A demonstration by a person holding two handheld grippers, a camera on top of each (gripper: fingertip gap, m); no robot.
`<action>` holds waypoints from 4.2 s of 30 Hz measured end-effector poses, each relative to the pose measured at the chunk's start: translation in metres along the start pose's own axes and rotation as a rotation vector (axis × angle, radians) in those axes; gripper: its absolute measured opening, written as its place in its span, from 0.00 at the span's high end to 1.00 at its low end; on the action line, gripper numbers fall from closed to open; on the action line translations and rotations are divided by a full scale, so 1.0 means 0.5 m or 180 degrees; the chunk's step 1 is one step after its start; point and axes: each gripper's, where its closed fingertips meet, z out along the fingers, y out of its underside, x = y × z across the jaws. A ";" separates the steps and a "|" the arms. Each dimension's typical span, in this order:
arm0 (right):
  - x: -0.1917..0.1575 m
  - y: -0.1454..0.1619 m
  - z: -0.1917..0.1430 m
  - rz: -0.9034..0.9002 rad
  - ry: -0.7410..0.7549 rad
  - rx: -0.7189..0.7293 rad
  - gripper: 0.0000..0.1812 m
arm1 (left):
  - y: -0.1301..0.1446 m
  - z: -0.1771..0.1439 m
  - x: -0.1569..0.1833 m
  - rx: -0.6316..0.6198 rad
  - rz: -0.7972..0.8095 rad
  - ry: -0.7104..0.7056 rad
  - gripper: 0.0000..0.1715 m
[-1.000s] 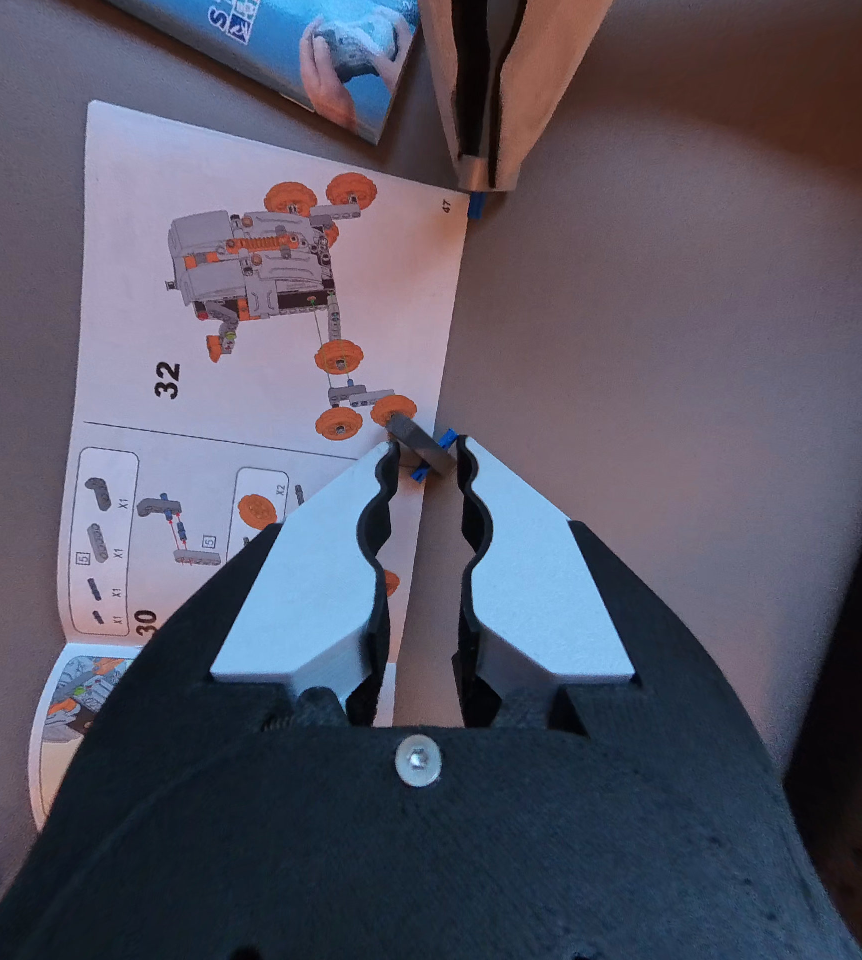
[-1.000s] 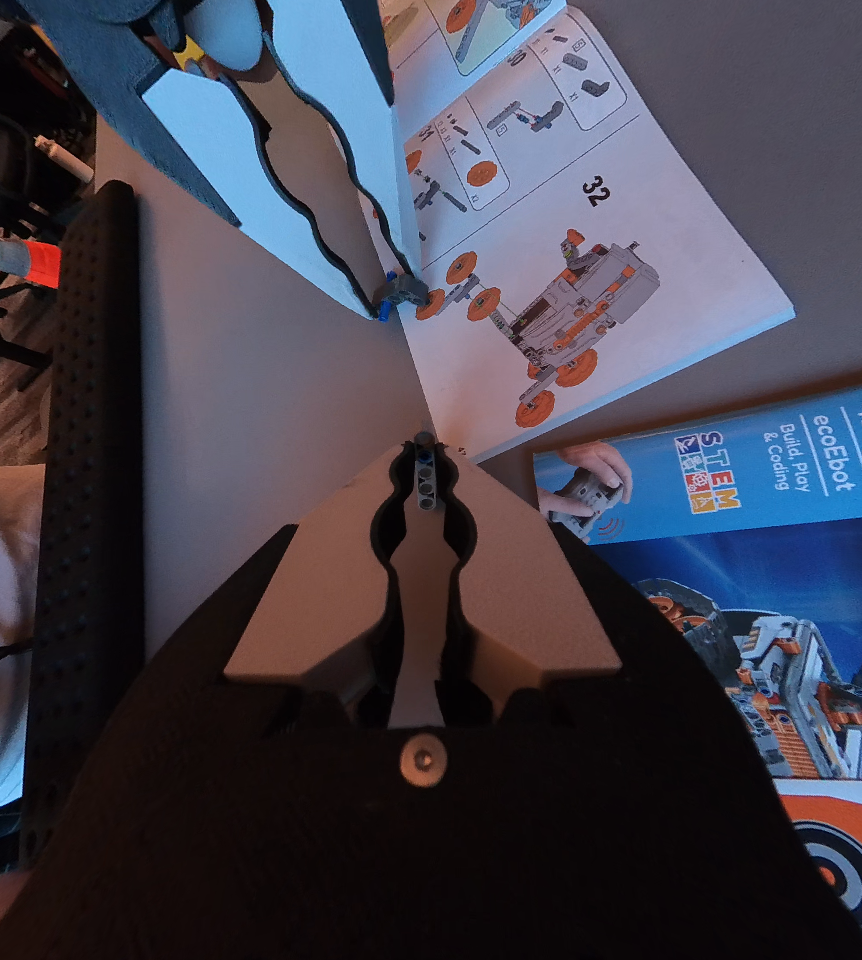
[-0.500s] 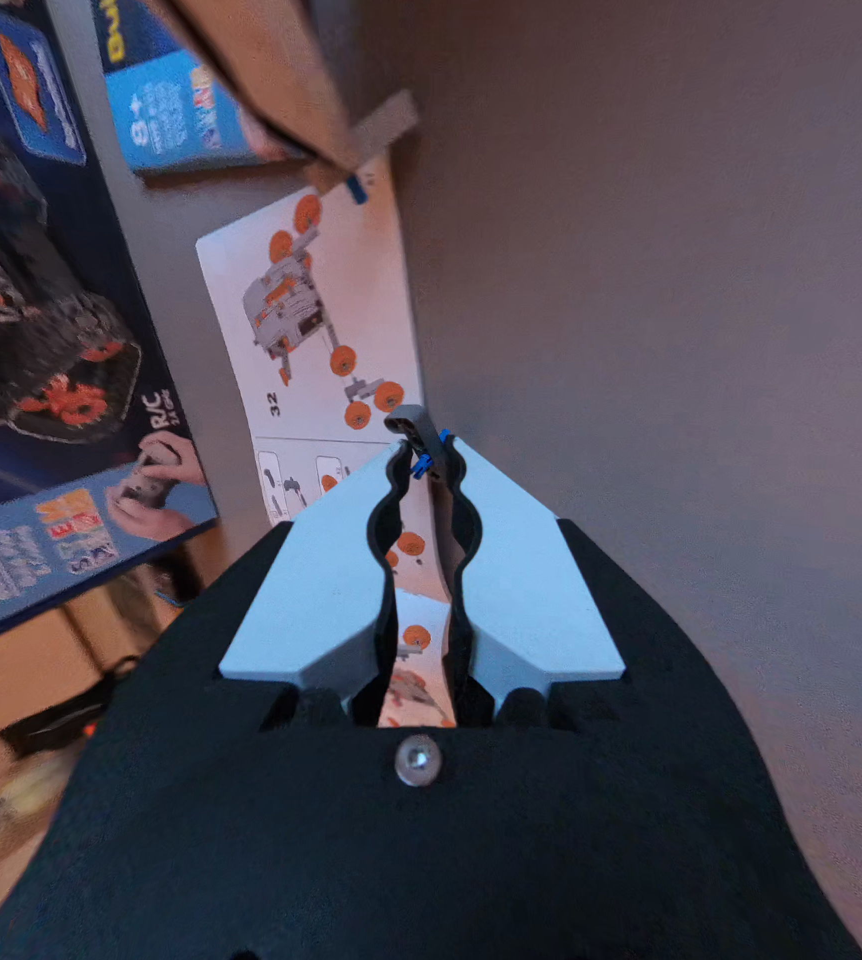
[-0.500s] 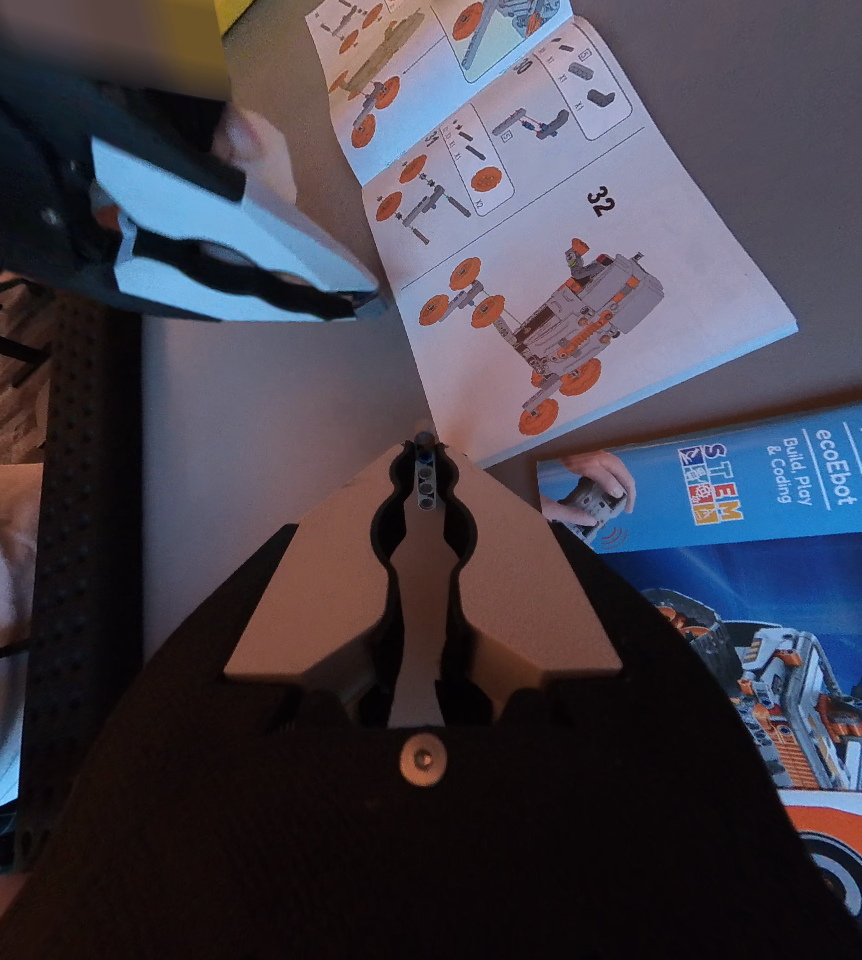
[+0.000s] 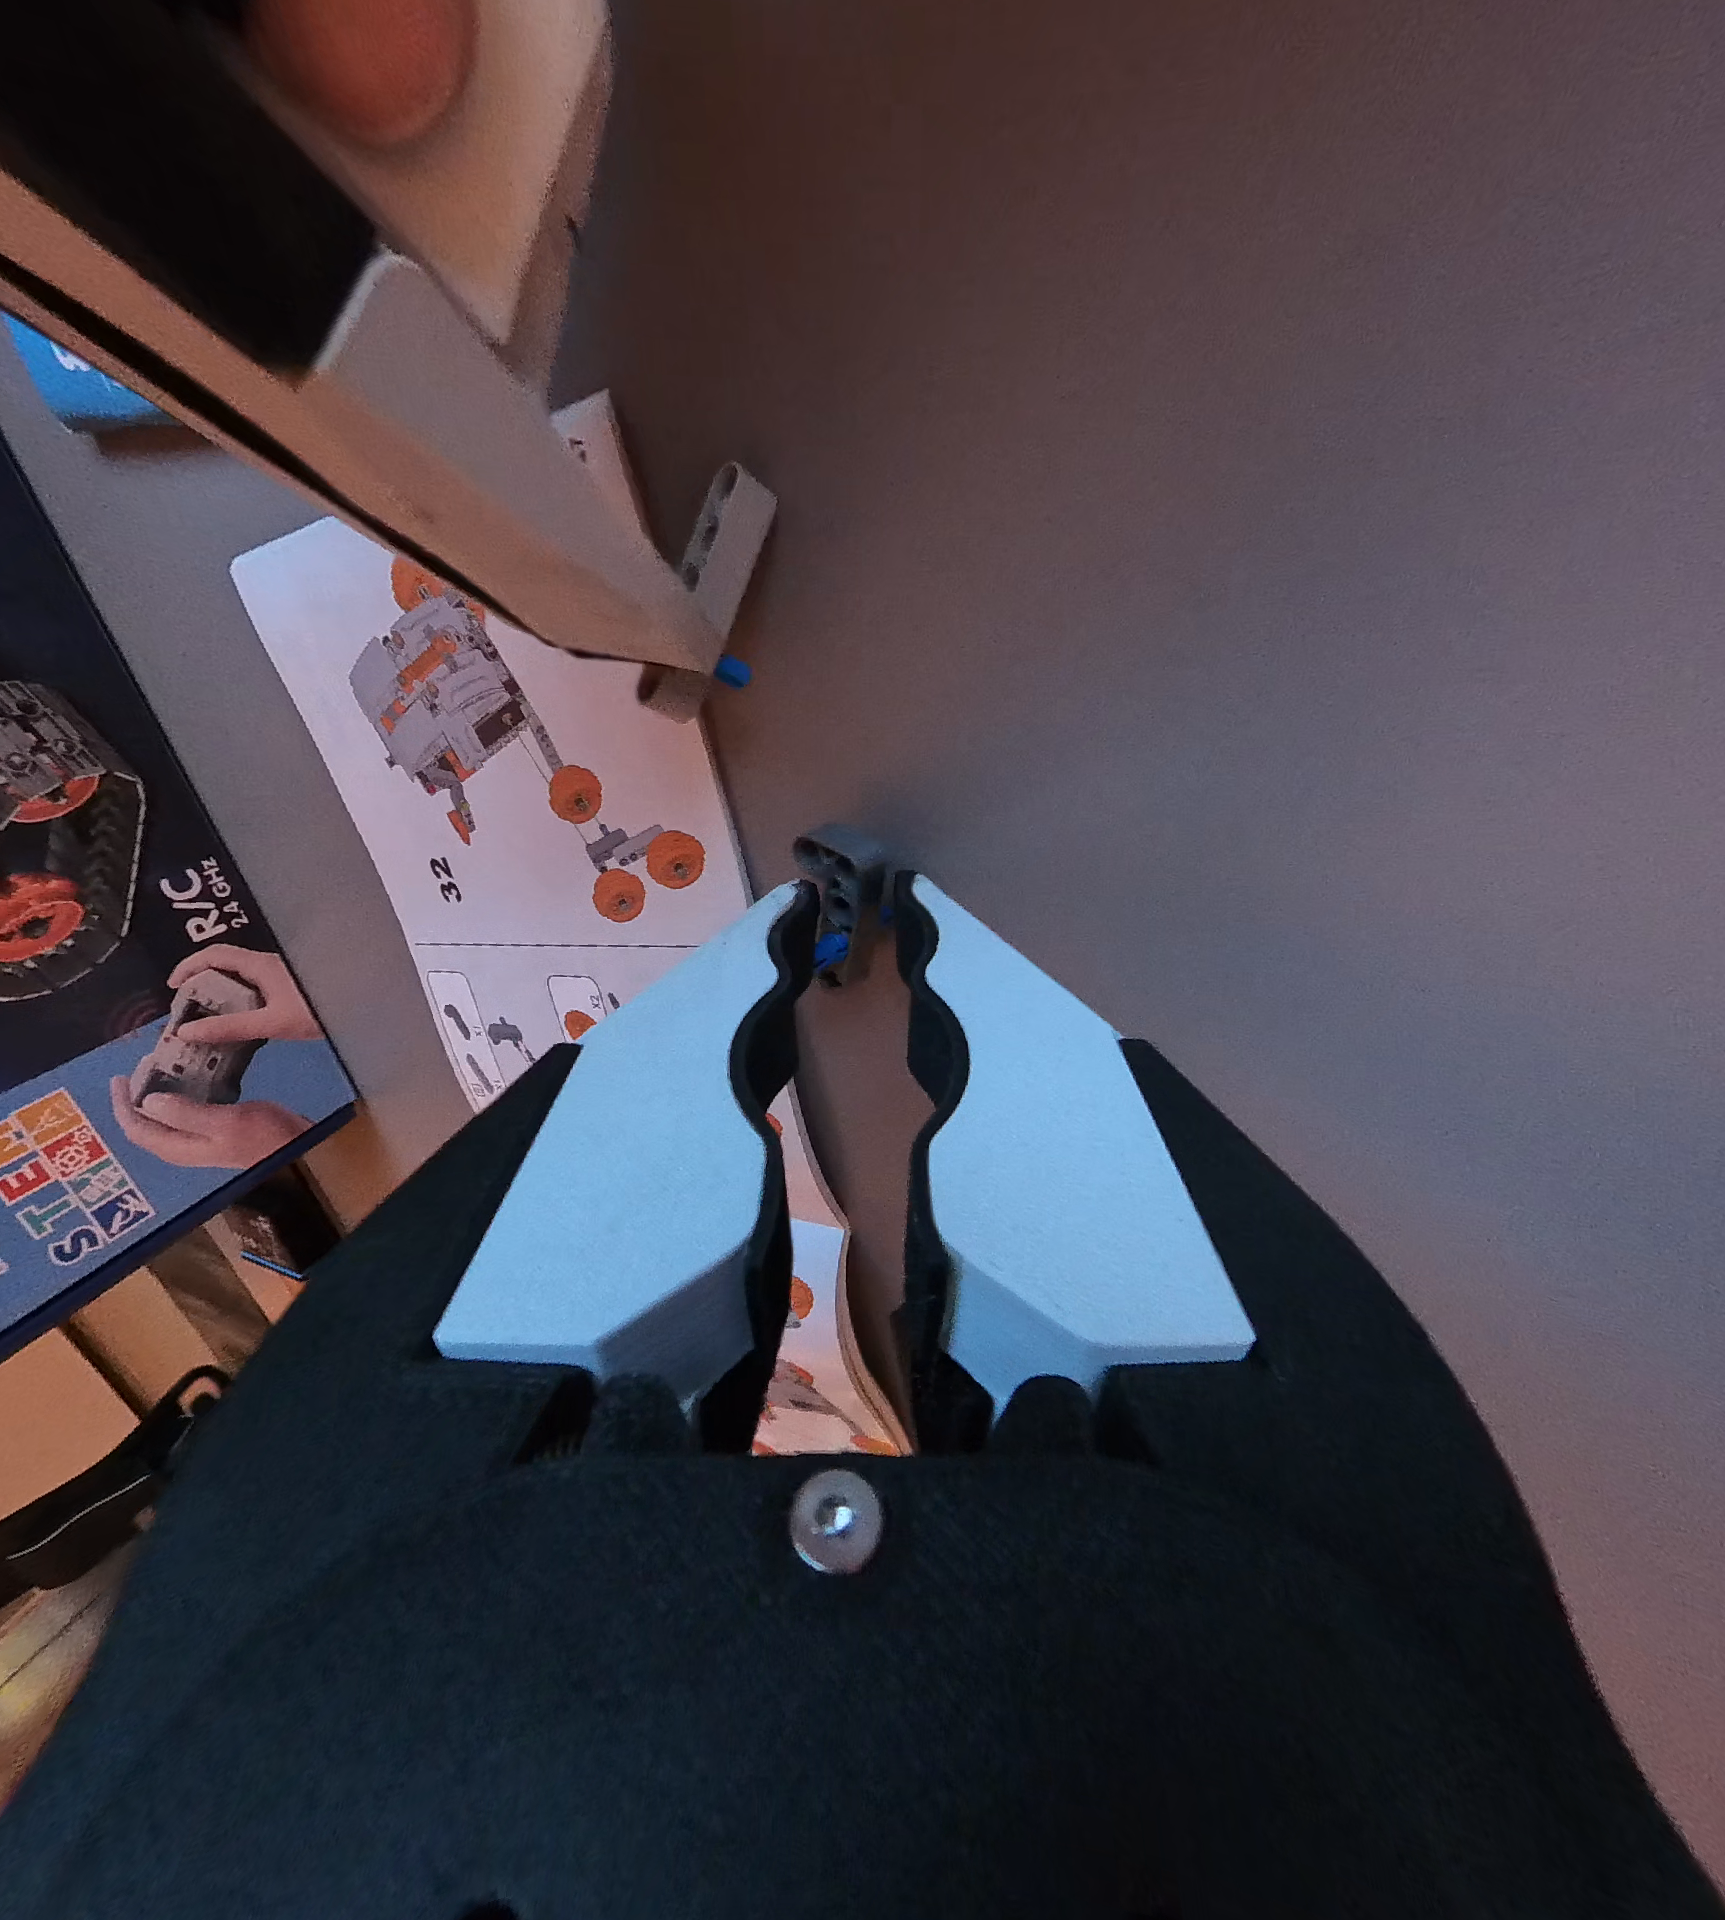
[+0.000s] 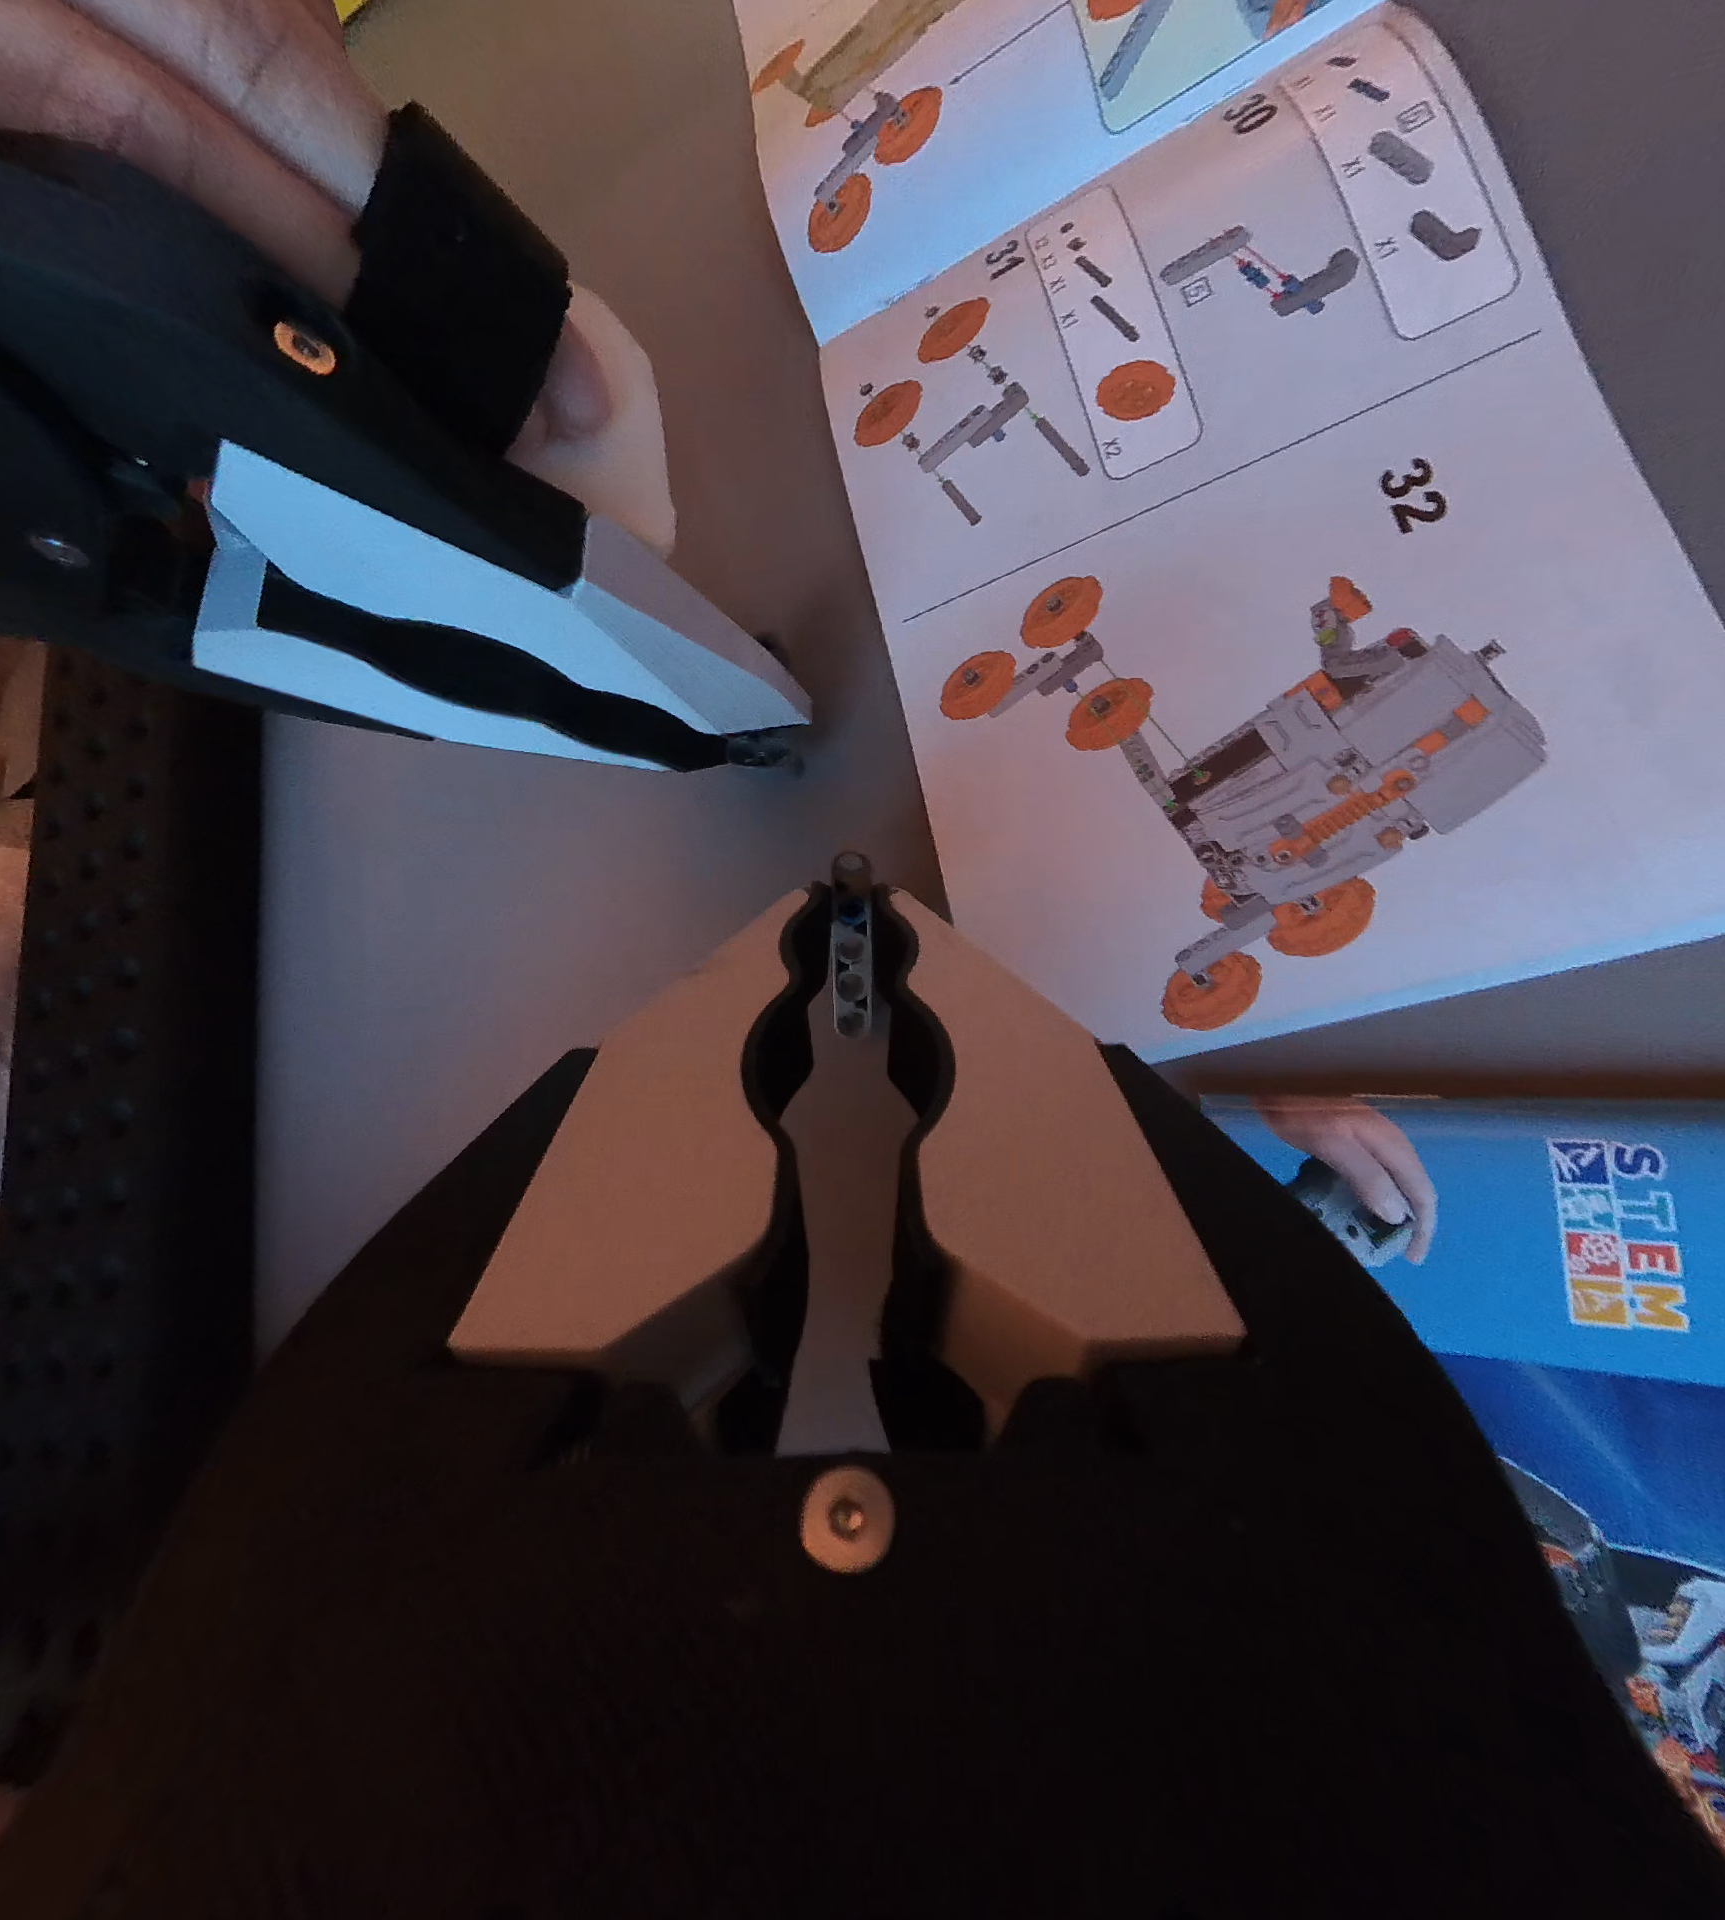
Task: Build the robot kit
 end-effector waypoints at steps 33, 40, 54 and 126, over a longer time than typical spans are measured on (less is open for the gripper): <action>-0.002 -0.018 0.018 -0.0199 0.0074 0.0049 0.97 | -0.009 -0.028 0.009 0.0452 -0.0513 0.0131 0.94; 0.006 -0.012 0.018 -0.0157 0.0071 0.0042 0.97 | -0.009 -0.053 -0.004 0.0553 -0.0827 0.0433 0.89; 0.020 -0.009 -0.001 -0.0078 0.0095 0.0136 0.97 | -0.004 -0.032 0.001 0.0031 -0.1088 0.1361 0.84; -0.160 -0.302 -0.429 -0.0164 -0.0236 0.3503 0.97 | -0.142 -0.467 -0.363 0.6213 -0.3142 0.2200 0.98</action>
